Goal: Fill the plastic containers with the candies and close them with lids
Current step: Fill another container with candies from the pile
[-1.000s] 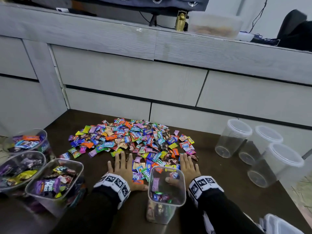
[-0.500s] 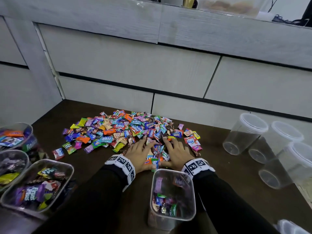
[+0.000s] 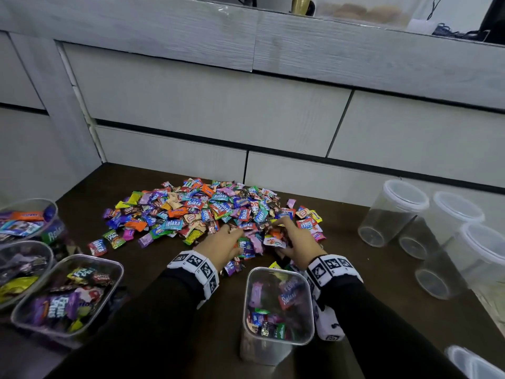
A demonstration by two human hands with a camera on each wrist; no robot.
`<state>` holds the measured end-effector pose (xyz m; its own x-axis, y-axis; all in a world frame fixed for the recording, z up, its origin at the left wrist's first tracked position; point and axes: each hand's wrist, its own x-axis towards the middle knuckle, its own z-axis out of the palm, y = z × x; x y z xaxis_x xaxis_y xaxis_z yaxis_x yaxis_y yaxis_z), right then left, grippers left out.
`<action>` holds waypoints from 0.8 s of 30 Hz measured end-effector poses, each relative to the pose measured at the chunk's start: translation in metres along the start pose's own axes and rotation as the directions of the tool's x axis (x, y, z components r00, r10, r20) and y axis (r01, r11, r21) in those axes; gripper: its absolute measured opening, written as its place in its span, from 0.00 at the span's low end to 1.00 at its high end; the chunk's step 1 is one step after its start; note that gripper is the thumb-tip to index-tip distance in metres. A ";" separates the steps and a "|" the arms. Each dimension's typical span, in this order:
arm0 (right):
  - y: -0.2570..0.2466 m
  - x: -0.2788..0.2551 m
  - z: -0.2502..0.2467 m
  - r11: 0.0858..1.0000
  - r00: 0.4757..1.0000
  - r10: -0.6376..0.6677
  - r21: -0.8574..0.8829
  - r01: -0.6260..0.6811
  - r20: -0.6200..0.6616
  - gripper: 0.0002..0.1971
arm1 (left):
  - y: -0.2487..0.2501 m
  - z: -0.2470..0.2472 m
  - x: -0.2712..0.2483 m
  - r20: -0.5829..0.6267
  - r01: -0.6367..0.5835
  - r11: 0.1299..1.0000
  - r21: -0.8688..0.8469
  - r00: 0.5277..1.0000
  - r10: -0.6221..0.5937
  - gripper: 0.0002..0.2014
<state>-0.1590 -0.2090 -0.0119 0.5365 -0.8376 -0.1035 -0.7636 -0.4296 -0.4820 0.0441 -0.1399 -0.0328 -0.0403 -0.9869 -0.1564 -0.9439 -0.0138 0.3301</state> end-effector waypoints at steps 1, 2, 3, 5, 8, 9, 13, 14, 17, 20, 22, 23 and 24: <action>0.003 -0.003 -0.001 0.998 0.999 0.020 0.058 -0.018 -0.049 0.28 | -0.001 -0.002 -0.002 -0.016 0.011 0.999 -0.041 1.000 -0.012 0.21; 0.005 -0.006 -0.002 0.995 0.996 0.032 0.101 -0.023 -0.088 0.26 | -0.002 -0.003 -0.004 -0.043 0.024 0.996 -0.086 0.999 -0.028 0.21; 0.007 -0.008 -0.002 0.992 0.993 0.033 0.122 -0.019 -0.114 0.24 | -0.002 -0.005 -0.006 -0.077 0.040 0.991 -0.131 0.996 -0.050 0.20; 0.011 -0.010 -0.004 0.994 0.991 0.018 0.110 -0.003 -0.134 0.18 | -0.002 -0.007 -0.011 -0.137 0.068 0.974 -0.216 0.986 -0.099 0.20; 0.014 -0.016 -0.007 0.995 0.990 0.001 0.103 0.014 -0.144 0.16 | 0.002 -0.008 -0.019 -0.167 0.089 0.955 -0.283 0.976 -0.141 0.19; 0.015 -0.019 -0.007 0.994 0.991 0.007 0.107 0.007 -0.135 0.15 | 0.003 -0.008 -0.021 -0.172 0.091 0.950 -0.299 0.974 -0.147 0.18; 0.016 -0.030 -0.008 0.998 0.997 0.054 0.044 -0.052 -0.047 0.13 | 0.008 -0.009 -0.032 -0.175 0.096 0.944 -0.315 0.972 -0.157 0.14; 0.016 -0.033 -0.009 0.997 0.996 0.077 0.030 -0.076 -0.040 0.13 | 0.009 -0.009 -0.034 -0.179 0.101 0.946 -0.308 0.970 -0.162 0.13; 0.012 -0.041 -0.016 0.993 0.989 0.115 0.027 -0.113 -0.089 0.14 | 0.013 -0.014 -0.043 -0.238 0.081 0.932 -0.355 0.956 -0.173 0.12; 0.003 -0.050 -0.028 0.995 0.968 0.091 0.065 -0.077 -0.234 0.10 | 0.021 -0.029 -0.051 -0.381 -0.020 0.906 -0.423 0.911 -0.157 0.11; -0.006 -0.057 -0.039 0.989 0.942 0.072 0.148 -0.024 -0.328 0.06 | 0.030 -0.044 -0.057 -0.482 -0.103 0.888 -0.448 0.864 -0.143 0.09; -0.010 -0.060 -0.045 0.987 0.929 0.058 0.163 0.002 -0.365 0.07 | 0.035 -0.052 -0.059 -0.524 -0.148 0.878 -0.456 0.842 -0.130 0.08; -0.015 -0.063 -0.050 0.987 0.921 0.042 0.162 0.023 -0.388 0.07 | 0.041 -0.060 -0.062 -0.558 -0.192 0.867 -0.460 0.822 -0.114 0.06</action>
<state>-0.1996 -0.1667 0.0450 0.3227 -0.9202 0.2218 -0.6828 -0.3886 -0.6187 0.0277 -0.0890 0.0463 0.2573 -0.8995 0.3531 -0.6594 0.1037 0.7446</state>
